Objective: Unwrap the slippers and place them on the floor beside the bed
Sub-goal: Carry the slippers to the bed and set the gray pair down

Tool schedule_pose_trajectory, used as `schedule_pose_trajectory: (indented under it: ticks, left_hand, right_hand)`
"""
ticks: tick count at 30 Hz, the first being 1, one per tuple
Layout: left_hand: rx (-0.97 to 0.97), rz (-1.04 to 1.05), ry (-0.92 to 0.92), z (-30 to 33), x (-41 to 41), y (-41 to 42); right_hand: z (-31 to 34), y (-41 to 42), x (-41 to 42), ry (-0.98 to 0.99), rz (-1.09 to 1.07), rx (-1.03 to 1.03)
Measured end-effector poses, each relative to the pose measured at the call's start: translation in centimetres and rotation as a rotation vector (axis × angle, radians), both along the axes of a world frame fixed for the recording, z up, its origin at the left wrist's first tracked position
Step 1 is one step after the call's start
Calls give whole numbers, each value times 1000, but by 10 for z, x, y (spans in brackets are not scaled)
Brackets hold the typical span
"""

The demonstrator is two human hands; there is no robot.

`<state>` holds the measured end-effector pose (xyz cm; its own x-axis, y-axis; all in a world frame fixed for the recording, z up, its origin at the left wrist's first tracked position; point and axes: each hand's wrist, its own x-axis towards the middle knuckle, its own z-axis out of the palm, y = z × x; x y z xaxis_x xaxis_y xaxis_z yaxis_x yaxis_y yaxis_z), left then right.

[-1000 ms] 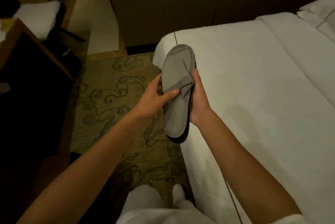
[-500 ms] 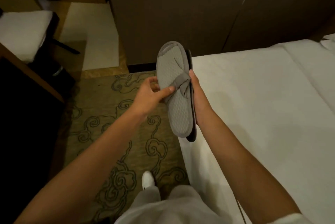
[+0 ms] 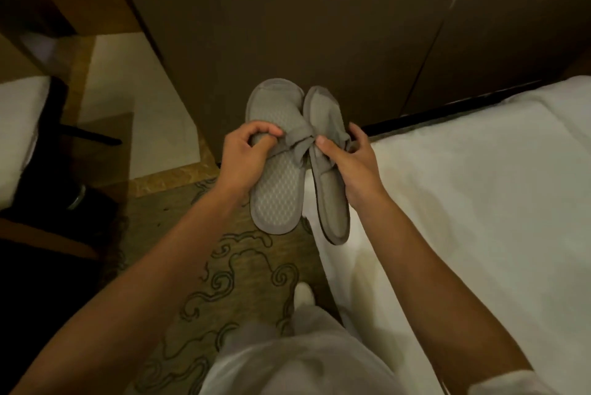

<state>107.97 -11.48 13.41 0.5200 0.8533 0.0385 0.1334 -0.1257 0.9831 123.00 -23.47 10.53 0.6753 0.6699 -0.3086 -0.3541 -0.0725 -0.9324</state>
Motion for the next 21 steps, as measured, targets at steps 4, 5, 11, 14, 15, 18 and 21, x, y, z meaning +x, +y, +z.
schedule_pose_trajectory:
  ticks: [4, 5, 11, 14, 15, 18, 21]
  left_hand:
    - [-56, 3, 31, 1, 50, 72]
    - [-64, 2, 38, -1, 63, 91]
    - [-123, -85, 49, -26, 145, 197]
    - [-167, -185, 31, -50, 187, 244]
    - [-200, -210, 38, -57, 200, 260]
    - [-329, -249, 76, -81, 237, 305]
    - [-432, -265, 210, -101, 280, 341]
  right_hand:
    - [9, 63, 53, 17, -33, 10]
    - [9, 76, 67, 24, -59, -2]
    - [-16, 142, 148, 10, -276, -93]
    - [-39, 182, 181, -9, -347, -175]
    - [-46, 194, 190, -8, -382, -201]
    - [-69, 225, 215, -30, -473, -269]
    - [-95, 238, 238, -42, -539, -379]
